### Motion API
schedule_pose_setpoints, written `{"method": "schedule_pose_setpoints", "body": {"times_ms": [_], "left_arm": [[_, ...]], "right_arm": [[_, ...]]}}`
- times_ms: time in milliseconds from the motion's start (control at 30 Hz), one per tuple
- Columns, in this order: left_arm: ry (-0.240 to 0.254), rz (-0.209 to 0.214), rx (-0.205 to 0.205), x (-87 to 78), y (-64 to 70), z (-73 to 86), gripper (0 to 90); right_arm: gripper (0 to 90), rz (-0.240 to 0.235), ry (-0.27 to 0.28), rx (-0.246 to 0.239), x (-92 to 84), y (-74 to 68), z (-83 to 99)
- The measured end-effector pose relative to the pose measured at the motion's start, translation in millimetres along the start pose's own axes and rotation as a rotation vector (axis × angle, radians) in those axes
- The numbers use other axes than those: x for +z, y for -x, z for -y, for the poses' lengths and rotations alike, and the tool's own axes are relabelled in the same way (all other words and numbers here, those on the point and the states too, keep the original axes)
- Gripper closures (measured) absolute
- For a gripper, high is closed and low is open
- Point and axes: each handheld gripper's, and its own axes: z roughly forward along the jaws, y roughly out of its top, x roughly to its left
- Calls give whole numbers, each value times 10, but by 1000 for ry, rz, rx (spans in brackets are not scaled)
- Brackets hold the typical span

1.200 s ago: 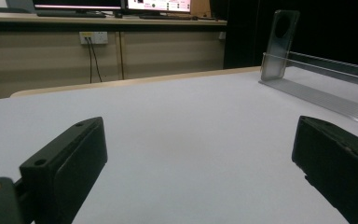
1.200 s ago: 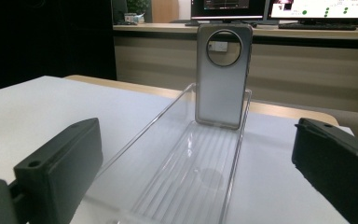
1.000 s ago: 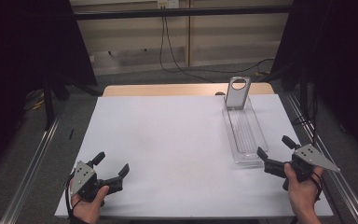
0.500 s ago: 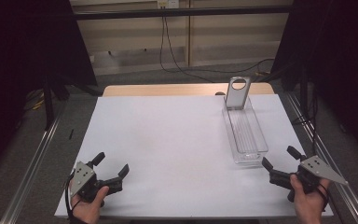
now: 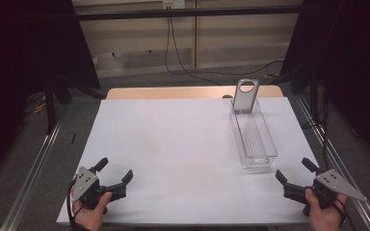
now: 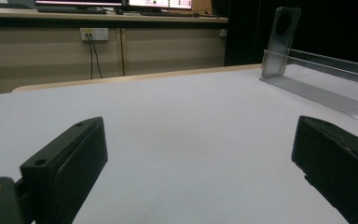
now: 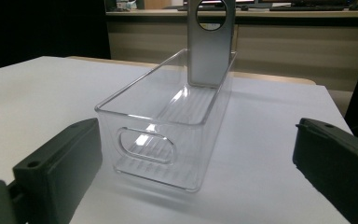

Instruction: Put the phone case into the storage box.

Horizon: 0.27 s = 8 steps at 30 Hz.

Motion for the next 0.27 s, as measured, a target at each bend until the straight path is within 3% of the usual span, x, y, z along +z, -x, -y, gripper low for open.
{"method": "schedule_pose_setpoints", "body": {"times_ms": [267], "left_arm": [[-5,9,6,26,2,1,34]], "right_arm": [[8,-14,1,18,39,2,18]]}}
